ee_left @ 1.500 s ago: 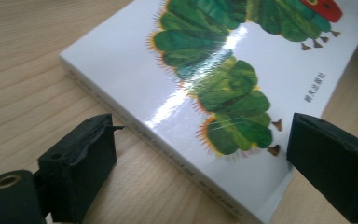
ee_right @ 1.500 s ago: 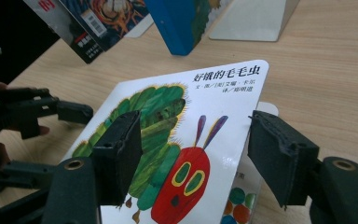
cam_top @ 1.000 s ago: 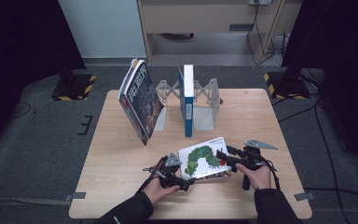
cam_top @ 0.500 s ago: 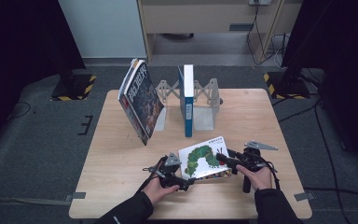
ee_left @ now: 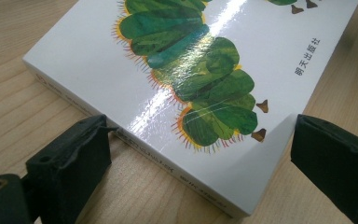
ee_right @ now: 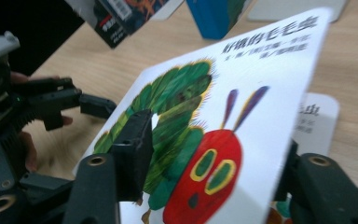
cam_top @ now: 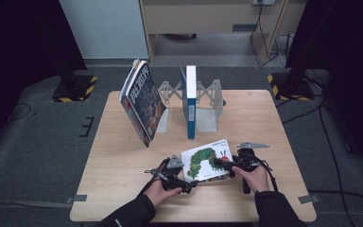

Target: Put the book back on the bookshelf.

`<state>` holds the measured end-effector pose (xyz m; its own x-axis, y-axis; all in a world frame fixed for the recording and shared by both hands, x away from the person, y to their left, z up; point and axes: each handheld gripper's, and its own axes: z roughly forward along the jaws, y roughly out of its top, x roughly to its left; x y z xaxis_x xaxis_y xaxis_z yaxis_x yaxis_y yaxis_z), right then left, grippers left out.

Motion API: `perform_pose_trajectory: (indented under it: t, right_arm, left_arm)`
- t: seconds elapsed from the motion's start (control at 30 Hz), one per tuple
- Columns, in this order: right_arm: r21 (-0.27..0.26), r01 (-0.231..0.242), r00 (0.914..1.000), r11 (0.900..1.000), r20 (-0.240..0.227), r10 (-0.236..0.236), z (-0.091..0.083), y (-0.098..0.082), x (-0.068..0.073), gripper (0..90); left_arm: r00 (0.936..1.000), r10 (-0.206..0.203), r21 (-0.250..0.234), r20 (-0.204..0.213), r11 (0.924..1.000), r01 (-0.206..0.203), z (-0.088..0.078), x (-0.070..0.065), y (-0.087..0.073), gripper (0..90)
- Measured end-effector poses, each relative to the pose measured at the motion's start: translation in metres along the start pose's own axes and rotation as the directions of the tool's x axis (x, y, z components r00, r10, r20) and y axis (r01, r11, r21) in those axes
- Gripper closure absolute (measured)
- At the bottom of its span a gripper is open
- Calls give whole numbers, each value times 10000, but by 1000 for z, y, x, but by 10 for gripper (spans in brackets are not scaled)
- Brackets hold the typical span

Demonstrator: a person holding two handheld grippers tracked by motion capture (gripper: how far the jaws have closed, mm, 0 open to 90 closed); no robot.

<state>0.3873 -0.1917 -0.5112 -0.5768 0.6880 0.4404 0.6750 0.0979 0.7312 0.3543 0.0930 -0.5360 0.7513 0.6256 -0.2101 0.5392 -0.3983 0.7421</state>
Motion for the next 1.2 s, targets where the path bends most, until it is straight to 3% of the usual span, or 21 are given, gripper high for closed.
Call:
perform_pose_trajectory:
  t: [0.07,0.23,0.47,0.77,1.07,1.2]
  right_arm:
    - [255,60,10000,9997,24,-61,3,0,0,493]
    - [345,-251,9996,9991,-147,256,2,1,-2,534]
    - [348,-353,9992,9988,-152,359,0,2,-3,568]
    - [-196,-528,9977,9984,-437,520,-10,6,-3,692]
    - [-613,-291,9964,9977,-811,241,-16,13,3,767]
    - [-687,-118,9960,9976,-897,56,-18,14,5,778]
  left_arm:
    - [10000,5,2,-14,10000,-5,0,0,0,40]
    - [10000,1,2,-7,10000,-1,0,0,0,42]
    - [10000,-40,-6,23,10000,40,-1,1,0,48]
    - [9997,-141,-88,220,9999,143,-3,0,3,98]
    - [9988,-312,-394,368,9987,327,-6,3,6,114]
    - [9985,-511,-609,202,9968,523,-9,6,7,140]
